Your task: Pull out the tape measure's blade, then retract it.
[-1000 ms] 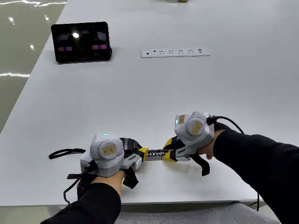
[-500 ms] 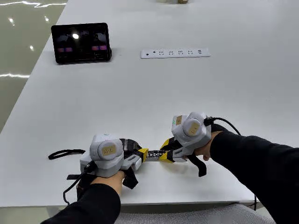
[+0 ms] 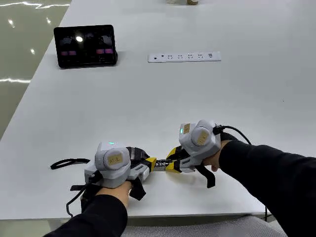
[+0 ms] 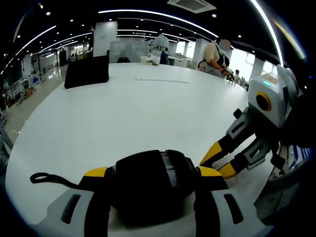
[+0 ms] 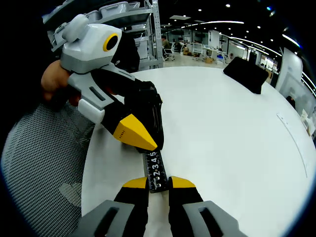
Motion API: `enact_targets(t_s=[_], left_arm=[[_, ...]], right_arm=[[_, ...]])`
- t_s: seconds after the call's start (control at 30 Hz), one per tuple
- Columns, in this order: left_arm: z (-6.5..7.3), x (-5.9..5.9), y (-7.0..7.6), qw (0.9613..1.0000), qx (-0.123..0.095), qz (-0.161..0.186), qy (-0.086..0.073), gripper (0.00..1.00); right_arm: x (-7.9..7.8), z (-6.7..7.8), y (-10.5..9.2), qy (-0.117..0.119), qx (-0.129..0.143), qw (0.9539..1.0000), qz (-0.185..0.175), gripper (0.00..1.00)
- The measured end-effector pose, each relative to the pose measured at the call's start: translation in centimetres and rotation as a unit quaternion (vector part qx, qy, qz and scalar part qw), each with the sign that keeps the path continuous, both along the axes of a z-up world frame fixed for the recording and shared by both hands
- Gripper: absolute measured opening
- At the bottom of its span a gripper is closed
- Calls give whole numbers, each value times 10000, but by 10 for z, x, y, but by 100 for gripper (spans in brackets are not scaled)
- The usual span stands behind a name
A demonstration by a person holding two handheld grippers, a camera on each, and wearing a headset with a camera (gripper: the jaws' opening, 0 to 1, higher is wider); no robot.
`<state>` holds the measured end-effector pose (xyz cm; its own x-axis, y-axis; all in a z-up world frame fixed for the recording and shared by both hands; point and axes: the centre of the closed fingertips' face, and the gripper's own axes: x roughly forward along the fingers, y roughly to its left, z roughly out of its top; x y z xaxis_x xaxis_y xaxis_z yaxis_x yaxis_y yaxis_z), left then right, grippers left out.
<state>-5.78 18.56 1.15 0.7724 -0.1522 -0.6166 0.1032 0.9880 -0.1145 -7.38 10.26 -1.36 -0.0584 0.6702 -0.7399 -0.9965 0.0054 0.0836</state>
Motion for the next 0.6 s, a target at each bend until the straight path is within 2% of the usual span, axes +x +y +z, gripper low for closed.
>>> enact_targets(t_s=[0.6], left_arm=[[1,0,1,9999,-104,52,3,64]], right_arm=[[0,0,11,47,71,10000,6,12]])
